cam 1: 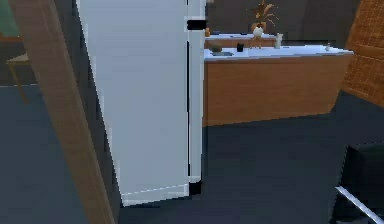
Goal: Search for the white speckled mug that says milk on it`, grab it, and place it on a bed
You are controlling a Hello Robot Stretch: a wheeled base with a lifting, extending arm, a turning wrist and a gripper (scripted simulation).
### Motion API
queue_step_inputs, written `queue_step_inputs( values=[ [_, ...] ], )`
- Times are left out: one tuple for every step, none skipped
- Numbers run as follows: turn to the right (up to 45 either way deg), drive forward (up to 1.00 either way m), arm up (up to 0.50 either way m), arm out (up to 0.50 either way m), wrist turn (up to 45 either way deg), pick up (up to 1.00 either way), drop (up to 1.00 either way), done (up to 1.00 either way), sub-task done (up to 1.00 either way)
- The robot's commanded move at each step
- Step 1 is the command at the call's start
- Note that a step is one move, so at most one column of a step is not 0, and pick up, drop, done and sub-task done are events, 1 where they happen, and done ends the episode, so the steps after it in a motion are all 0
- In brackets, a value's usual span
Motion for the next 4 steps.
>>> queue_step_inputs(
  values=[
    [-15.0,0.00,0.00,0.00,0.0,0.00,0.00,0.00,0.00],
    [0.0,0.20,0.00,0.00,0.0,0.00,0.00,0.00,0.00],
    [-45.0,0.00,0.00,0.00,0.0,0.00,0.00,0.00,0.00],
    [-24.0,0.00,0.00,0.00,0.0,0.00,0.00,0.00,0.00]
  ],
)
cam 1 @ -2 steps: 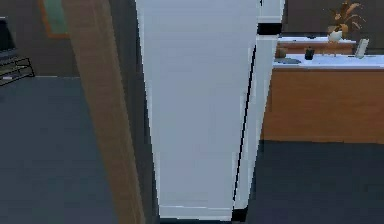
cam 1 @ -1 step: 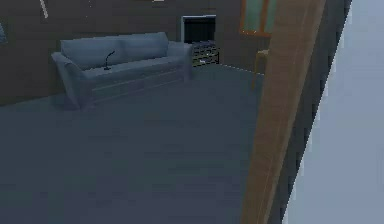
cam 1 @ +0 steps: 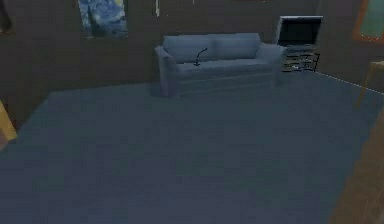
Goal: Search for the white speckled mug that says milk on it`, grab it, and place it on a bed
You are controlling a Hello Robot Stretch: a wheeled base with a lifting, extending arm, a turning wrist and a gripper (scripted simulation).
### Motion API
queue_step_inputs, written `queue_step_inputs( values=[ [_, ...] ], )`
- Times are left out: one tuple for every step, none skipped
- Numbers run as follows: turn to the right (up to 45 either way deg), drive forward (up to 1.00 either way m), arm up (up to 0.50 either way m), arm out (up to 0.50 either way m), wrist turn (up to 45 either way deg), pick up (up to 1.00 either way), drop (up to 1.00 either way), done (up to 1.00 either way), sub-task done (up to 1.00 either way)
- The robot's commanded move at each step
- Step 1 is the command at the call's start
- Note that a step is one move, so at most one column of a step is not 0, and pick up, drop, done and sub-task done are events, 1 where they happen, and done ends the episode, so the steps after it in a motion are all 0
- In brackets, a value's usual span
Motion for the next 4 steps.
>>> queue_step_inputs(
  values=[
    [0.0,0.50,0.00,0.00,0.0,0.00,0.00,0.00,0.00],
    [-45.0,0.00,0.00,0.00,0.0,0.00,0.00,0.00,0.00],
    [-15.0,0.00,0.00,0.00,0.0,0.00,0.00,0.00,0.00],
    [0.0,1.00,0.00,0.00,0.0,0.00,0.00,0.00,0.00]
  ],
)
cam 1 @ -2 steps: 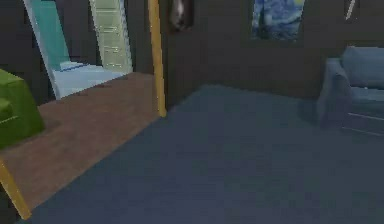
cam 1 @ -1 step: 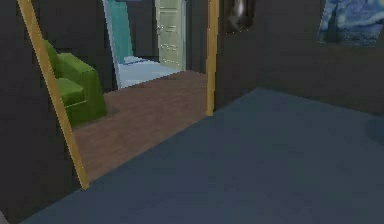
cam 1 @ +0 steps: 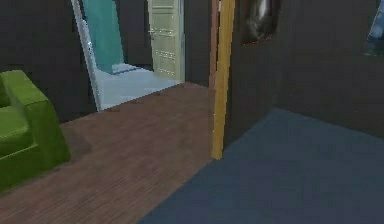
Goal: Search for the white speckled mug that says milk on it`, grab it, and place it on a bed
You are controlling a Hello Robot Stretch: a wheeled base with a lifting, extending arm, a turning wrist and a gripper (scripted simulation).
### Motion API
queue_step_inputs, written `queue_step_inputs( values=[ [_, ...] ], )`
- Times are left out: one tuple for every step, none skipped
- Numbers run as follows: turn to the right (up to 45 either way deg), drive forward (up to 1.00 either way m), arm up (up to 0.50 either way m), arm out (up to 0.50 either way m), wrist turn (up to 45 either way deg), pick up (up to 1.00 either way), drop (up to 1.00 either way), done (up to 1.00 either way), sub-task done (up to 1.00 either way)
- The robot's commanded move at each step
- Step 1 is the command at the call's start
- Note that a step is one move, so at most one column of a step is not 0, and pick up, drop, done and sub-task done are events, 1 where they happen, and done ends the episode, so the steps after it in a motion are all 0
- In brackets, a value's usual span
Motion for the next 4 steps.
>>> queue_step_inputs(
  values=[
    [-3.0,0.00,0.00,0.00,0.0,0.00,0.00,0.00,0.00],
    [-6.0,0.00,0.00,0.00,0.0,0.00,0.00,0.00,0.00],
    [0.0,1.00,0.00,0.00,0.0,0.00,0.00,0.00,0.00],
    [0.0,0.70,0.00,0.00,0.0,0.00,0.00,0.00,0.00]
  ],
)
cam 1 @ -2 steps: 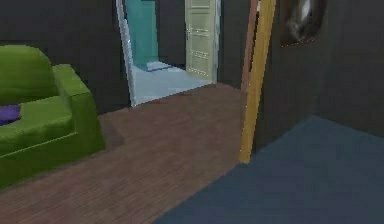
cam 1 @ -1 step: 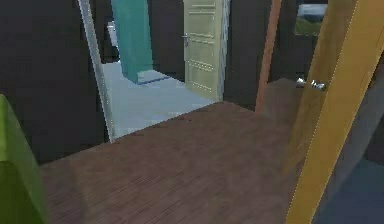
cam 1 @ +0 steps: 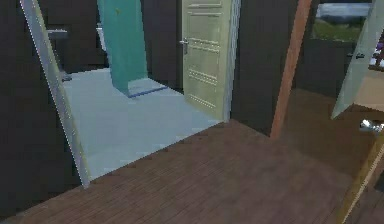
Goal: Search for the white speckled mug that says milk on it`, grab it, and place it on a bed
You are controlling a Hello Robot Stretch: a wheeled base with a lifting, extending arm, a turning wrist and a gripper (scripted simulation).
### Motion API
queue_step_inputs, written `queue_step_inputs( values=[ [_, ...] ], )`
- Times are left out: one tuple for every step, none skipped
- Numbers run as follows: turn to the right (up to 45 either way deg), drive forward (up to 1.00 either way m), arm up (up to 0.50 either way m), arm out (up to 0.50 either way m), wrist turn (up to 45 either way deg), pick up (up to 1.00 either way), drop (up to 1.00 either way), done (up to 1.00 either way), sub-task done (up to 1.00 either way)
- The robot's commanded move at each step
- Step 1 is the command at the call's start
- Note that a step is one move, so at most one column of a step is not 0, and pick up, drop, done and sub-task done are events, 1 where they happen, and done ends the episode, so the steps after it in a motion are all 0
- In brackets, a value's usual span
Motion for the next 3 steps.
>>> queue_step_inputs(
  values=[
    [6.0,0.00,0.00,0.00,0.0,0.00,0.00,0.00,0.00],
    [0.0,0.30,0.00,0.00,0.0,0.00,0.00,0.00,0.00],
    [9.0,0.00,0.00,0.00,0.0,0.00,0.00,0.00,0.00]
  ],
)
